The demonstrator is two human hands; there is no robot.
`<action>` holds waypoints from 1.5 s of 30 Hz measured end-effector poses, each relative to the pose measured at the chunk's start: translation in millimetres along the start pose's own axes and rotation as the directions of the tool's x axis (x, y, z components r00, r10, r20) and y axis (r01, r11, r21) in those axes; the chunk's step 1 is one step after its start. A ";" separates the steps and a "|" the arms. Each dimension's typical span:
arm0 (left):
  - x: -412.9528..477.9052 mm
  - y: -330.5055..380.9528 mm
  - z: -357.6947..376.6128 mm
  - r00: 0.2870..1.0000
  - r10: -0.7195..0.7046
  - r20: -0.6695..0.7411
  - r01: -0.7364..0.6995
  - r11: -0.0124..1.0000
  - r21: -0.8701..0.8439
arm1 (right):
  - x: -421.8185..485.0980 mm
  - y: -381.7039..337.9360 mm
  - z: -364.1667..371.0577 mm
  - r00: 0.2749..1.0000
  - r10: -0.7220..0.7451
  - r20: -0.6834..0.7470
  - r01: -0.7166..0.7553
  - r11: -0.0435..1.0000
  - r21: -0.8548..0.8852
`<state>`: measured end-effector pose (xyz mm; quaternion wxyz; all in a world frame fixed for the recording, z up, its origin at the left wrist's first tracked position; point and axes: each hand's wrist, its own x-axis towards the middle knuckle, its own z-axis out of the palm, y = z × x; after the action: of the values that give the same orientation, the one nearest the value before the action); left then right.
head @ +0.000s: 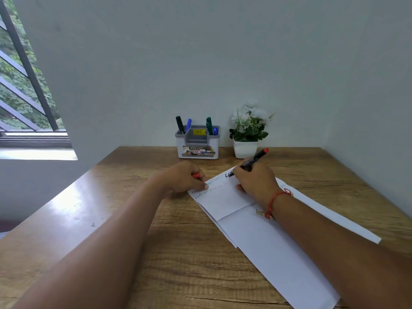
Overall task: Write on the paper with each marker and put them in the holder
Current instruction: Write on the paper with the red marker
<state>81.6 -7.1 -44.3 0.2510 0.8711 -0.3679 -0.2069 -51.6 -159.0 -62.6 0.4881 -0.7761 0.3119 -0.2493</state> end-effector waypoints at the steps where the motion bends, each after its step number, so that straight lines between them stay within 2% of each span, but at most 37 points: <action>1: -0.4 0.2 -0.2 1.000 0.000 0.000 0.000 1.000 0.002 | 0.3 0.5 0.3 1.000 -0.004 0.007 0.004 1.000 0.016; 8: -6.5 2.8 -1.1 0.998 0.041 -0.042 -0.041 0.999 -0.003 | 1.5 -1.7 -8.5 0.990 -0.141 -0.027 0.143 0.970 0.198; 11: -10.6 8.3 -0.2 0.989 0.060 -0.133 -0.070 0.995 -0.067 | -0.2 -6.7 -12.4 0.995 -0.100 -0.026 0.104 0.960 0.261; 14: -14.5 15.4 1.4 0.967 0.101 -0.233 -0.130 0.985 -0.113 | -2.8 -13.3 -15.6 0.998 -0.063 0.006 0.055 0.906 0.419; 19: -18.6 23.0 4.9 0.923 0.187 -0.336 -0.219 0.974 -0.058 | -2.9 -11.9 -21.9 0.979 -0.203 -0.038 0.198 0.873 0.446; 23: -18.0 22.0 5.2 0.890 0.219 -0.399 -0.305 0.938 -0.165 | -4.5 -13.3 -28.6 0.961 -0.263 -0.083 0.269 0.833 0.483; 28: -19.0 25.6 6.6 0.885 0.234 -0.403 -0.349 0.905 -0.243 | -3.9 -14.1 -31.6 0.964 -0.254 -0.077 0.261 0.853 0.453; 38: -20.2 27.4 9.1 0.871 0.278 -0.405 -0.393 0.889 -0.235 | -5.2 -11.8 -30.0 0.958 -0.281 -0.056 0.276 0.859 0.432; 45: -22.0 30.7 9.9 0.872 0.274 -0.406 -0.400 0.877 -0.267 | -2.7 -7.8 -27.7 0.952 -0.304 0.031 0.262 0.862 0.433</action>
<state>45.6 -12.1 -30.1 0.4934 0.7577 -0.4230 -0.0590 -70.7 -171.1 -44.6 0.6178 -0.6999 0.1084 -0.3417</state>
